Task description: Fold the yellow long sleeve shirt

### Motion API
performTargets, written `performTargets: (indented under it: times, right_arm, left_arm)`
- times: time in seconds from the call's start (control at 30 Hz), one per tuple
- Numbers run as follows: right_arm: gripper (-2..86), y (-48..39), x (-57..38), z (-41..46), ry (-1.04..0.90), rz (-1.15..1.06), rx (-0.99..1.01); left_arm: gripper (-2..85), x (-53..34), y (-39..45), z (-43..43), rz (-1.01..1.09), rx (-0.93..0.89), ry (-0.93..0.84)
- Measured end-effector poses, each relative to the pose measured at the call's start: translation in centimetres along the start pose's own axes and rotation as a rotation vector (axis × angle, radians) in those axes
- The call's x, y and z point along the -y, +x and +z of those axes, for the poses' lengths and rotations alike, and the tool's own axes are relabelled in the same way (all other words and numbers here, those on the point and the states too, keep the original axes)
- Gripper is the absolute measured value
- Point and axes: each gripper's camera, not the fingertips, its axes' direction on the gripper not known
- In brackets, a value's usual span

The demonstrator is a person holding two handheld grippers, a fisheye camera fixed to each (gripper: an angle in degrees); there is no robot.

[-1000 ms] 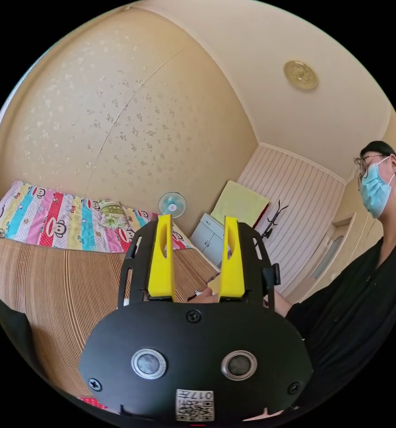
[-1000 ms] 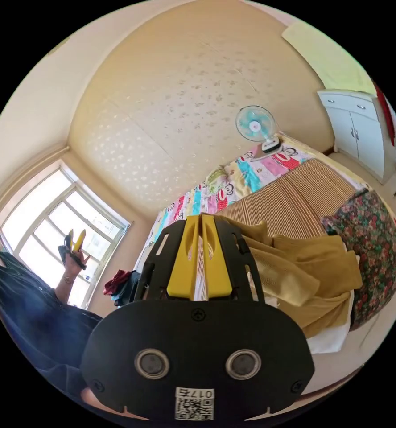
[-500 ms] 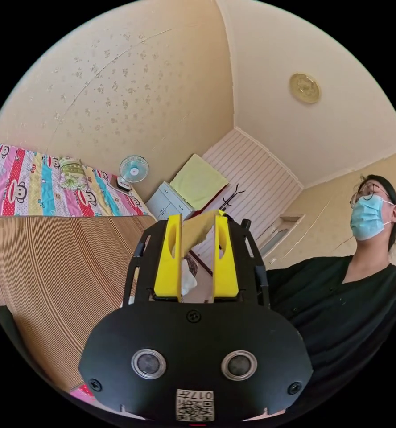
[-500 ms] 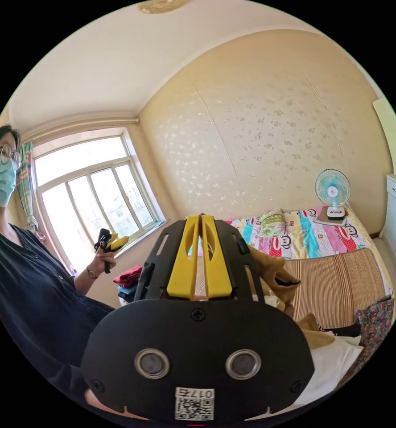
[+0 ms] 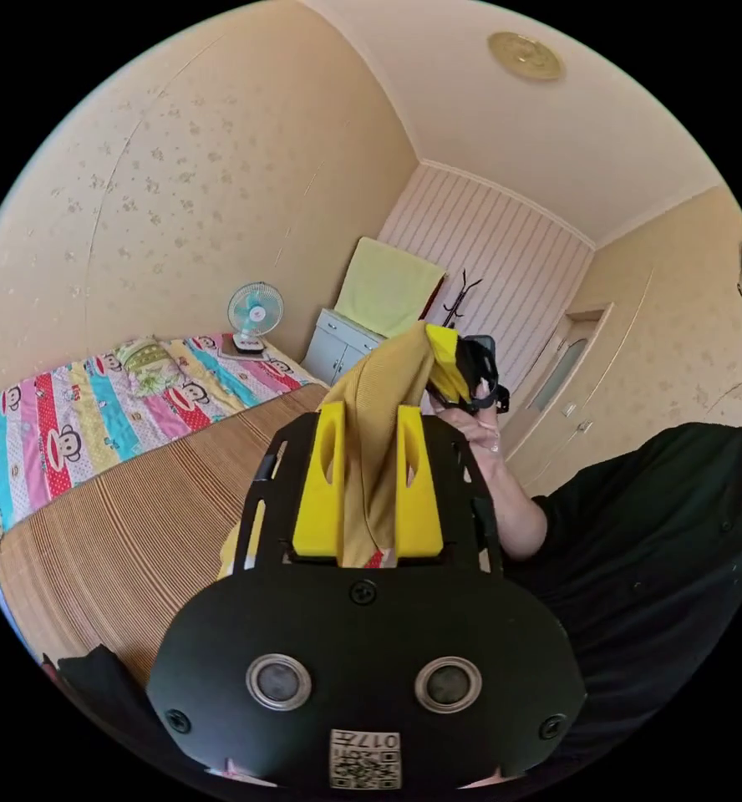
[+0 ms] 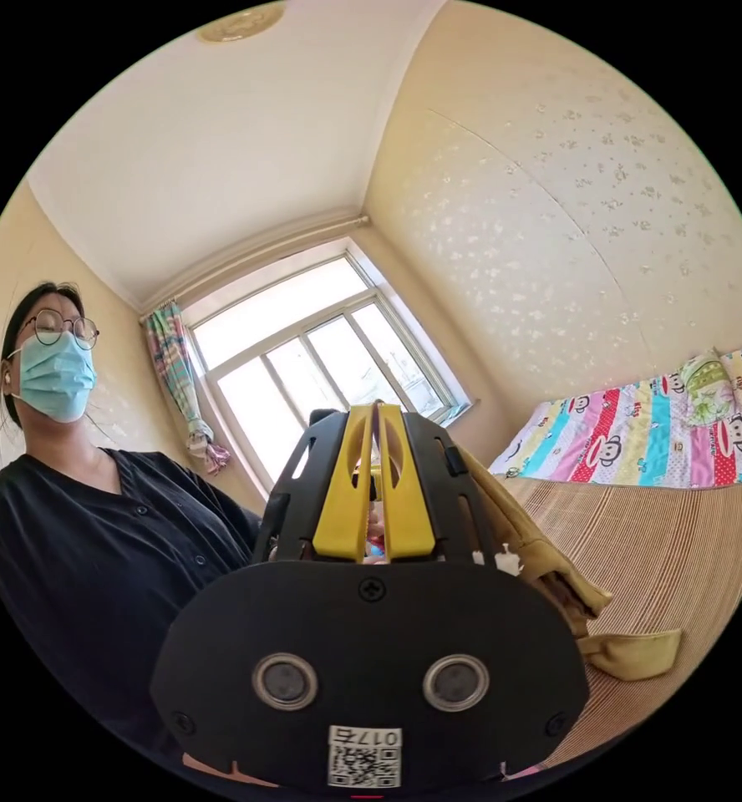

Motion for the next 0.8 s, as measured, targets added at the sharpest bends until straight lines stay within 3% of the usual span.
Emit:
performTargets:
  times: [0.2,0.37,0.47,0.6,0.63,0.8]
  right_arm:
    - [1.5,-4.5,-2.3,-3.6,0.006,-0.174,-0.008]
    - [5.0,-6.2,-6.9,-7.9,-0.054,-0.176,-0.397]
    - [12.2,-5.0,-10.2,-7.8,-0.174,-0.122,-0.487]
    - [15.1,-1.7,-16.0,-6.7,-0.199,-0.130,-0.509]
    - [16.0,0.7,-17.6,-6.1,-0.207,-0.078,-0.512]
    - [18.4,8.9,-20.3,-4.8,-0.128,0.139,-0.072]
  left_arm:
    - [4.2,0.9,-1.6,-6.0,0.045,-0.378,0.241]
    - [4.3,3.3,-2.9,-10.1,0.057,-0.617,0.441]
    - [4.3,5.6,-1.5,-10.8,0.112,-0.685,0.423]
    - [4.4,8.1,1.2,-9.7,0.179,-0.840,0.370]
    - [4.4,8.4,1.6,-9.5,0.187,-0.869,0.363]
    - [4.4,10.2,3.1,-7.6,0.166,-1.127,0.314]
